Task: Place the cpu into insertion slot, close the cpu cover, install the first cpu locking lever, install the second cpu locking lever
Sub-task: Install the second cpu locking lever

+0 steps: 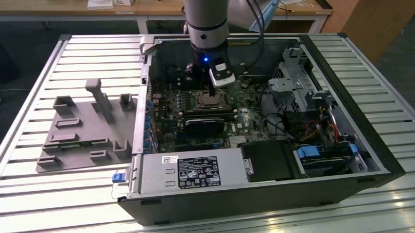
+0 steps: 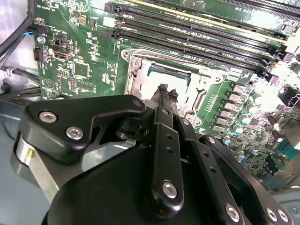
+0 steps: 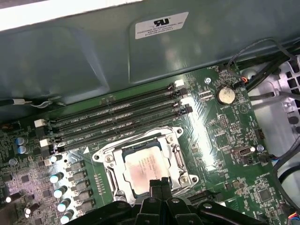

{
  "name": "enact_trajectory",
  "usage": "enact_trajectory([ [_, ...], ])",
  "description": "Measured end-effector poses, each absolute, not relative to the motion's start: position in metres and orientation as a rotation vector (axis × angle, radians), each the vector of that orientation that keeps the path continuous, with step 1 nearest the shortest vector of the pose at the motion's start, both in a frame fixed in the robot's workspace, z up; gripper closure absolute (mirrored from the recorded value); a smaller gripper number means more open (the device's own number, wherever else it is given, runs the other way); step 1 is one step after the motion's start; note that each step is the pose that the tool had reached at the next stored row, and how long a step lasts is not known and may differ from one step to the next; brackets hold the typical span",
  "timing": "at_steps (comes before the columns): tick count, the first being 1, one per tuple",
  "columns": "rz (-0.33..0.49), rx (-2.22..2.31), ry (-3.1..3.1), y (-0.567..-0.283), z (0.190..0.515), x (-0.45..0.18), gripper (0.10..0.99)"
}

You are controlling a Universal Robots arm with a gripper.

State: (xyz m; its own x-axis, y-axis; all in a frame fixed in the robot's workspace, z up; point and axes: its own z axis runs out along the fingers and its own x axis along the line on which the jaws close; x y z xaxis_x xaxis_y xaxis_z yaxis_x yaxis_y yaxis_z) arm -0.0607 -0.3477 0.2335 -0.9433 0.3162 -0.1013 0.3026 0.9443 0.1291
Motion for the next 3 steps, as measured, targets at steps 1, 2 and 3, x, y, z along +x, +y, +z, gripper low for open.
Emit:
enact_trajectory([
  [1,0.169,0.476,2.978,-0.3477,0.2335,-0.0608,0.984],
  [2,0.169,0.476,2.978,-0.3477,0.2335,-0.0607,0.984],
  [3,0.168,0.476,2.978,-0.3477,0.2335,-0.0607,0.984],
])
